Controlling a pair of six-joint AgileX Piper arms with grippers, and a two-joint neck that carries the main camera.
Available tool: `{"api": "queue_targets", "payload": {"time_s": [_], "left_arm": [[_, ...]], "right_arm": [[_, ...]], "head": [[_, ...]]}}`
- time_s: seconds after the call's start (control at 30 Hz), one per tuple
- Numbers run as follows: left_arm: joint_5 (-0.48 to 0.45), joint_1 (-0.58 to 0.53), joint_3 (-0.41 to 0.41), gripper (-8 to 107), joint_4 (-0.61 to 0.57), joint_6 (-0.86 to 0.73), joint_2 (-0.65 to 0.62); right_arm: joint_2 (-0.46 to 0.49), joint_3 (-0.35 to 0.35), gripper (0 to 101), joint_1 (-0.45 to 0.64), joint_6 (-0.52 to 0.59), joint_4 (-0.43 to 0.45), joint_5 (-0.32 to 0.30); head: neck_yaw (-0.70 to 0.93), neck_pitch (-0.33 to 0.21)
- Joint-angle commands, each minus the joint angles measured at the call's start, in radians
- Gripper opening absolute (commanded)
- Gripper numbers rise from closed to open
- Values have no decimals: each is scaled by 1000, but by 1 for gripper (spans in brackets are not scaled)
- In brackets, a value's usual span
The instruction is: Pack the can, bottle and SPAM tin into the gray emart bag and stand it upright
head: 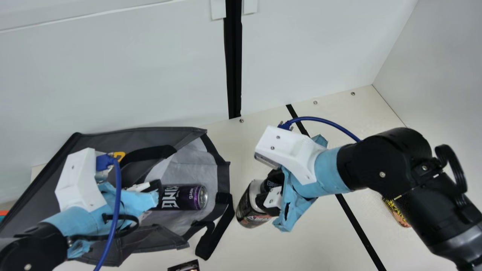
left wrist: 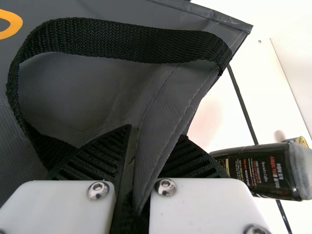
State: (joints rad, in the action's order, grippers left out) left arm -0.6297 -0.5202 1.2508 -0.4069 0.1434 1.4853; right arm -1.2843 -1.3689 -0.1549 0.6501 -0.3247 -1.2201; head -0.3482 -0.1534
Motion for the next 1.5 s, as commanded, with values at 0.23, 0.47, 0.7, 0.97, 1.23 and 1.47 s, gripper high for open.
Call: {"api": "queue_targets", "payload": {"time_s": [0.23,0.47,0.7,0.97,1.23,1.47], "left_arm": [[0,0,0,-8,0,0,0],[0,0,0,-8,0,0,0],[0,0,0,-8,0,0,0],[0,0,0,-8,0,0,0],[0,0,0,-8,0,0,0],[0,0,0,-8,0,0,0]], "right_arm": [[0,-36,0,33,37,-102,0],[-10,-5,0,40,64,-184,74],[-26,34,0,20,82,-247,166],[-55,47,0,-14,103,-303,256],[-93,41,0,-57,99,-346,322],[-121,40,0,-105,80,-374,371]], "head": [[-1,-21],[-1,-21],[-1,-21],[-1,-21],[-1,-21],[-1,-21]]}}
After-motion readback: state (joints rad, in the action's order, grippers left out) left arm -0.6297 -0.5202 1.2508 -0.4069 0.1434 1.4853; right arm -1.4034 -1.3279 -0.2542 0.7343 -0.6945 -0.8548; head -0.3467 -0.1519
